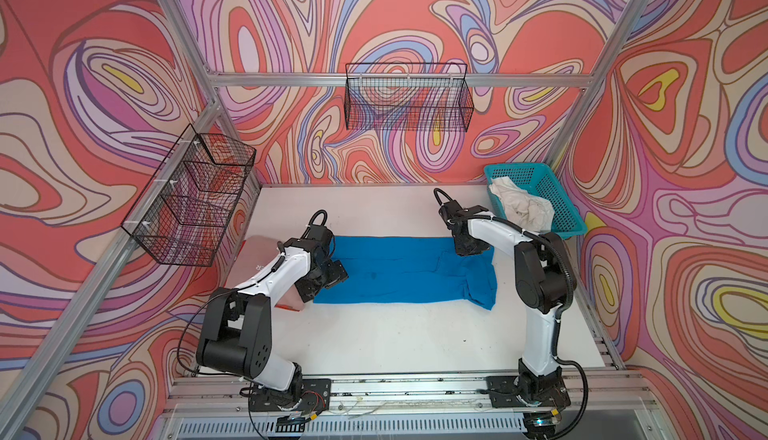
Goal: Fold and stack the t-shirts
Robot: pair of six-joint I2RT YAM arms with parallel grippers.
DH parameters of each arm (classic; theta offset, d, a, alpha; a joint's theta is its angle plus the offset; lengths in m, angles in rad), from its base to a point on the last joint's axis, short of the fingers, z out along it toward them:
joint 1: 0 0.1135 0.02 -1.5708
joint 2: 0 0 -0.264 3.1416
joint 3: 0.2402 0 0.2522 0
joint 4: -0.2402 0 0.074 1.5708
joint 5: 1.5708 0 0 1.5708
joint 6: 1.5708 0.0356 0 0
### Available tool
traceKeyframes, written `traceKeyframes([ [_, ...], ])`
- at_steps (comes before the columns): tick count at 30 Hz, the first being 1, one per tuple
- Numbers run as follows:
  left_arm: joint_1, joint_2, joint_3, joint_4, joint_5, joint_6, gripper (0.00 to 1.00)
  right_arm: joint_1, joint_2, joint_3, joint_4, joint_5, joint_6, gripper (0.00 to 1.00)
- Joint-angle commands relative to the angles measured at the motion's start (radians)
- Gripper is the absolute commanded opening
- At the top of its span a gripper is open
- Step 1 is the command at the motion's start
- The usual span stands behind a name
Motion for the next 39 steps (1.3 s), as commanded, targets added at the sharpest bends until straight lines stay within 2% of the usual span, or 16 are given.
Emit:
traceKeyframes([
  [1, -0.008, 0.019, -0.022, 0.004, -0.012, -0.021, 1.0, -0.008, 0.016, 0.002, 0.0, 0.051, 0.004, 0.0],
  [7, -0.011, 0.029, -0.03, 0.008, -0.02, -0.027, 1.0, -0.013, 0.042, 0.014, -0.024, 0.073, 0.03, 0.01],
  [9, -0.013, 0.031, -0.034, 0.008, -0.02, -0.027, 1.0, -0.013, 0.02, 0.007, -0.028, 0.066, 0.045, 0.17],
  [11, -0.015, 0.031, -0.041, 0.011, -0.024, -0.03, 1.0, -0.013, -0.027, -0.007, -0.028, 0.05, 0.058, 0.43],
  [12, -0.016, 0.032, -0.042, 0.014, -0.024, -0.032, 1.0, -0.014, -0.059, -0.017, -0.026, 0.037, 0.07, 0.51],
  [15, -0.017, 0.037, -0.048, 0.018, -0.022, -0.036, 1.0, -0.019, -0.186, -0.082, -0.019, -0.001, 0.119, 0.65],
  [17, -0.017, 0.042, -0.048, 0.021, -0.019, -0.038, 1.0, -0.023, -0.271, -0.147, -0.021, -0.006, 0.161, 0.67],
  [22, -0.017, 0.053, -0.047, 0.023, -0.015, -0.041, 1.0, -0.033, -0.529, -0.399, 0.008, -0.129, 0.27, 0.68],
  [28, -0.017, 0.064, -0.044, 0.024, -0.021, -0.05, 1.0, -0.037, -0.74, -0.684, 0.073, -0.341, 0.356, 0.59],
  [32, -0.017, 0.084, -0.04, 0.026, -0.016, -0.059, 1.0, -0.037, -0.801, -0.782, 0.112, -0.408, 0.383, 0.46],
  [37, -0.017, 0.101, -0.041, 0.03, -0.018, -0.073, 1.0, -0.037, -0.802, -0.82, 0.142, -0.403, 0.383, 0.3],
  [39, -0.017, 0.105, -0.04, 0.029, -0.025, -0.078, 1.0, -0.036, -0.787, -0.831, 0.158, -0.401, 0.391, 0.27],
])
